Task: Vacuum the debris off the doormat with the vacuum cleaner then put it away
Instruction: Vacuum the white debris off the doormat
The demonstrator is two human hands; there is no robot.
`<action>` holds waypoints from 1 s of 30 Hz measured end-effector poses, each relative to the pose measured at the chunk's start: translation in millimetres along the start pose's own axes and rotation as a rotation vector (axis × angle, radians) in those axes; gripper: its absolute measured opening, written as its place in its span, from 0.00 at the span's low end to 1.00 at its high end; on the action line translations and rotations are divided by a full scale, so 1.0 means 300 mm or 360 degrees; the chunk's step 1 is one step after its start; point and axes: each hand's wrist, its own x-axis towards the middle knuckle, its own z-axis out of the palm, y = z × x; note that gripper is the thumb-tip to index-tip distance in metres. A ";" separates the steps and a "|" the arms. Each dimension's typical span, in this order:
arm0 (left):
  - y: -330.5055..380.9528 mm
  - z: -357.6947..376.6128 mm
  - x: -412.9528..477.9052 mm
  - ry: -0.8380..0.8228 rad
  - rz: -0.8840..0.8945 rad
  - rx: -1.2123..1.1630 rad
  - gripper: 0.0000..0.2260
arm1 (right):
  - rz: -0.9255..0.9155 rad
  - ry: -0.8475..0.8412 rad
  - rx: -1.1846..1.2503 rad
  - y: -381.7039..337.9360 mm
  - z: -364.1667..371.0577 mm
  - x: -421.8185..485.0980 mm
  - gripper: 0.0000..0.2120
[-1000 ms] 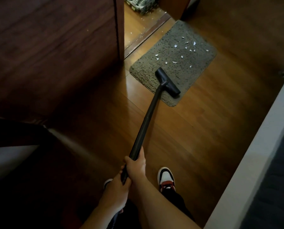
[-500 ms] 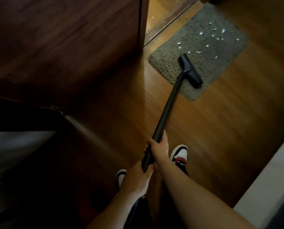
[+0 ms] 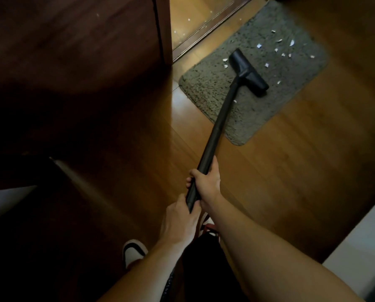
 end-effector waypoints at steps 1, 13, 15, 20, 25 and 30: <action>0.025 0.008 0.017 0.0002 0.0000 0.0006 0.13 | 0.0006 -0.0002 0.0002 -0.027 -0.011 0.025 0.43; 0.139 0.026 0.119 -0.0098 0.0028 0.0014 0.09 | 0.0049 0.0018 -0.0140 -0.098 -0.051 0.126 0.43; 0.106 0.016 0.101 -0.0088 0.0036 0.0038 0.09 | 0.0068 0.0005 -0.0162 -0.075 -0.029 0.097 0.43; 0.001 -0.034 0.043 -0.0016 -0.0036 0.0032 0.13 | 0.0116 -0.0080 -0.0156 -0.006 0.056 0.008 0.43; -0.115 -0.081 -0.040 0.0037 -0.0027 -0.0012 0.16 | 0.0145 -0.0154 -0.0145 0.085 0.141 -0.087 0.43; -0.218 -0.117 -0.118 0.0032 -0.0050 0.0034 0.22 | 0.0116 -0.0167 -0.0164 0.182 0.200 -0.184 0.43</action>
